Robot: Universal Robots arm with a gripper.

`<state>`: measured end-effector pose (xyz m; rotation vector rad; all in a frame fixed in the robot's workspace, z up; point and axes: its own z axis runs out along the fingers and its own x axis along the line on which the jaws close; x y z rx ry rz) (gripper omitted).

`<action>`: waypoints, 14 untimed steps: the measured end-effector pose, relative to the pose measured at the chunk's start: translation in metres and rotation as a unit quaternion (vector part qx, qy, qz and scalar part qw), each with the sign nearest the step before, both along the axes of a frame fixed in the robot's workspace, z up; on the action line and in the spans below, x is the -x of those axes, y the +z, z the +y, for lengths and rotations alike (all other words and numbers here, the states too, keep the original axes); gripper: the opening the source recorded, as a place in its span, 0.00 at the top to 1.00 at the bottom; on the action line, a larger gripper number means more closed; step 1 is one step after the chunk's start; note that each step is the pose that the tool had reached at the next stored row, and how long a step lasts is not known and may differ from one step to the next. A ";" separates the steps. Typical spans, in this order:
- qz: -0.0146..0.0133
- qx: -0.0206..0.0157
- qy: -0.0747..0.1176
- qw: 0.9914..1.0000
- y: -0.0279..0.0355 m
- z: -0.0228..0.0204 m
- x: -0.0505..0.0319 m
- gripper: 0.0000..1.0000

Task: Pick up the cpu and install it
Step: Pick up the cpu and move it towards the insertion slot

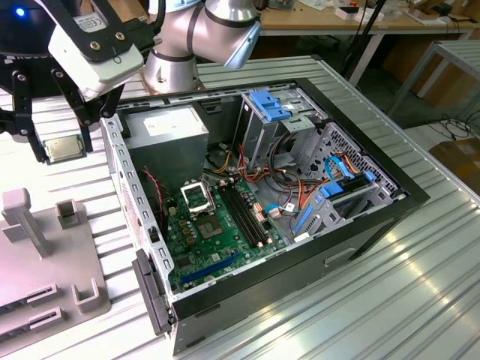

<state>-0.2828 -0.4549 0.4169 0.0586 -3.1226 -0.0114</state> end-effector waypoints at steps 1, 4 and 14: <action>0.000 0.000 0.000 1.000 0.0000 0.0000 -0.0008 0.52; 0.000 0.000 0.000 1.000 0.0000 0.0000 -0.0036 0.52; 0.000 0.000 0.000 1.000 0.0000 -0.0001 -0.0149 0.52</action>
